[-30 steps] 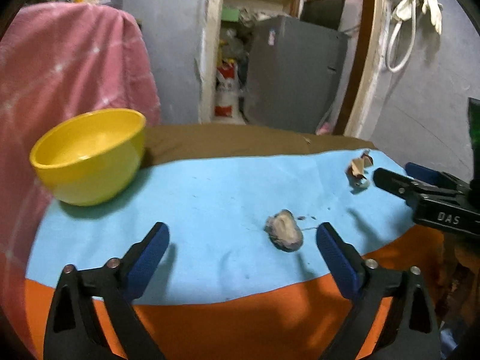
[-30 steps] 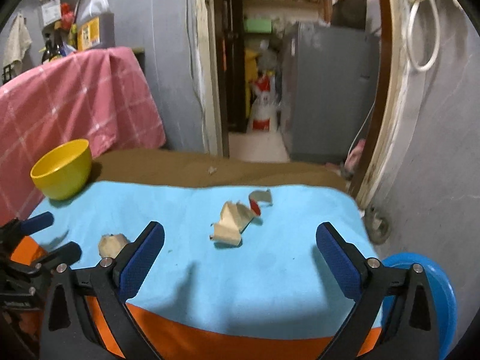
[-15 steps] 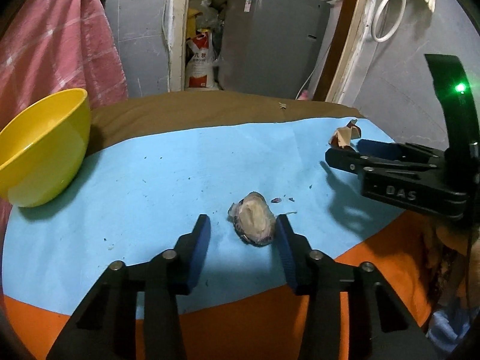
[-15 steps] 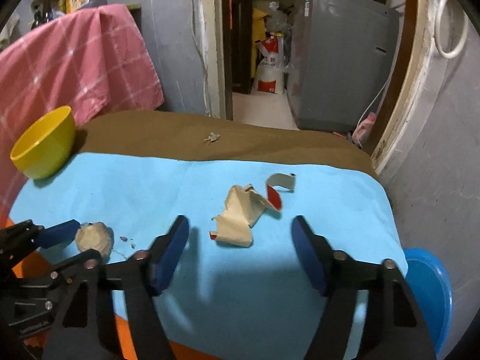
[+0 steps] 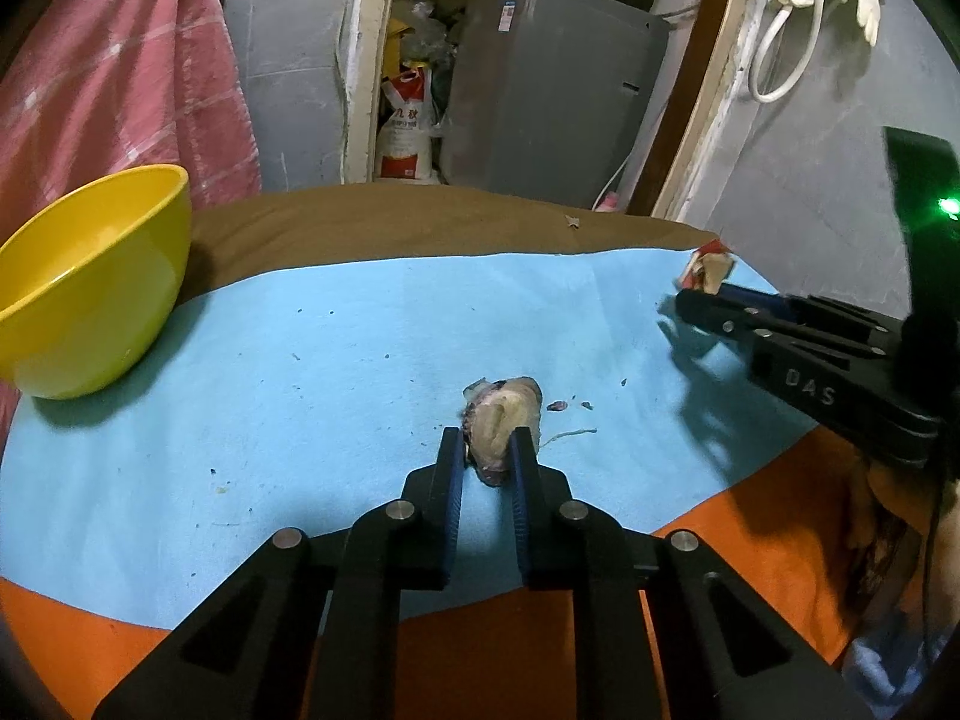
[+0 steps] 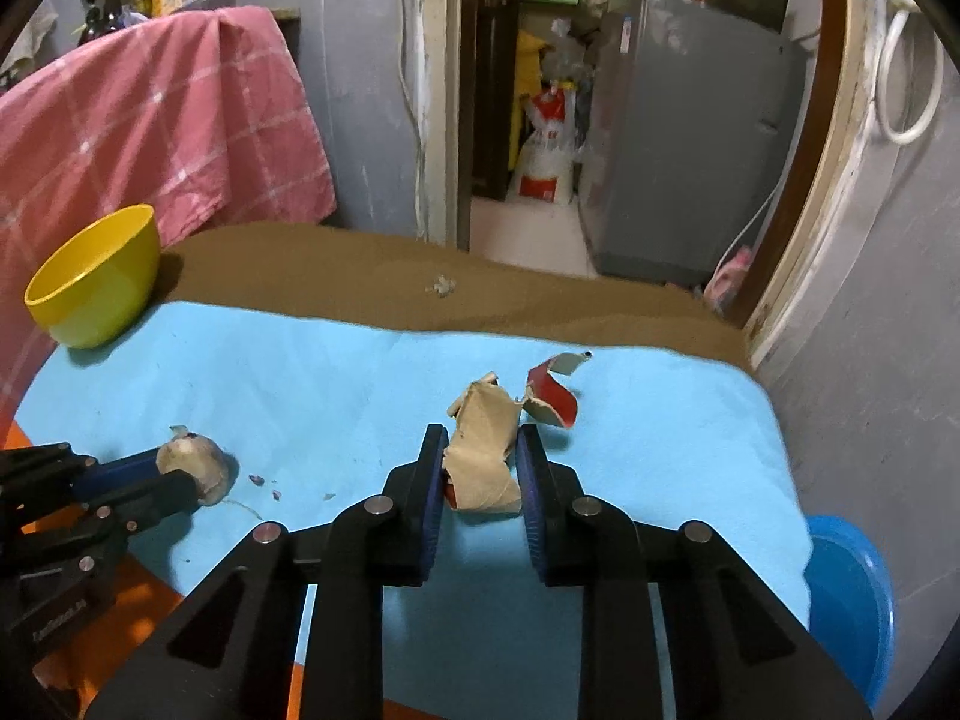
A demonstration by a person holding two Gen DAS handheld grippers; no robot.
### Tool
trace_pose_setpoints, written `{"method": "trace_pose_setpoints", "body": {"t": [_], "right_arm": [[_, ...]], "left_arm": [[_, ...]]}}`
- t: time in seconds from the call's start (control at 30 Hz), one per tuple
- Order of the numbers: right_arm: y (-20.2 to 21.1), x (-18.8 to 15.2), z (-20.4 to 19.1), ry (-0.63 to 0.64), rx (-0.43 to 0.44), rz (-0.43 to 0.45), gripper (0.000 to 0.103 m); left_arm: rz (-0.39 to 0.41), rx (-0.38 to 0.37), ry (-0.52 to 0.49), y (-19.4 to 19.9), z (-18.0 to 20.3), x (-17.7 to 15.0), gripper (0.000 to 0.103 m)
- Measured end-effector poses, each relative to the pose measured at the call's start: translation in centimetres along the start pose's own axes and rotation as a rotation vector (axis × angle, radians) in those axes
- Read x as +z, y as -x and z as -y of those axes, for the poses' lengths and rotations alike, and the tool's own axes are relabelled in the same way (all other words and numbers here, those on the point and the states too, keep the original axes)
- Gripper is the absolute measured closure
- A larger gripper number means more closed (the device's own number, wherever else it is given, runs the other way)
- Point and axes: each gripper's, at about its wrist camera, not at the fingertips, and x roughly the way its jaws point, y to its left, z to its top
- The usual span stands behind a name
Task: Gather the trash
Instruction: 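Grasp the brown shell with the left gripper while the right grasps the red-tan wrapper, then lift both held items and carry them over the blue bucket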
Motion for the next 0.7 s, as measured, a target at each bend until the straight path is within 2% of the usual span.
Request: {"method": "trace_pose_setpoints", "body": {"t": [0.17, 0.37, 0.43, 0.7], "right_arm": [[2.6, -0.3, -0.3, 0.002, -0.023, 0.143, 0.082], [6.2, -1.0, 0.3, -0.029, -0.015, 0.334, 0.082], [7.4, -1.4, 0.4, -0.040, -0.011, 0.398, 0.082], [13.1, -4.1, 2.3, -0.042, -0.117, 0.597, 0.082]], "left_arm": [[0.043, 0.002, 0.029, 0.9, -0.3, -0.2, 0.092], [0.176, 0.000, 0.082, 3.2, 0.1, 0.3, 0.092], [0.228, -0.001, 0.075, 4.2, 1.0, 0.5, 0.092], [0.401, -0.078, -0.007, 7.3, 7.1, 1.5, 0.092]]}}
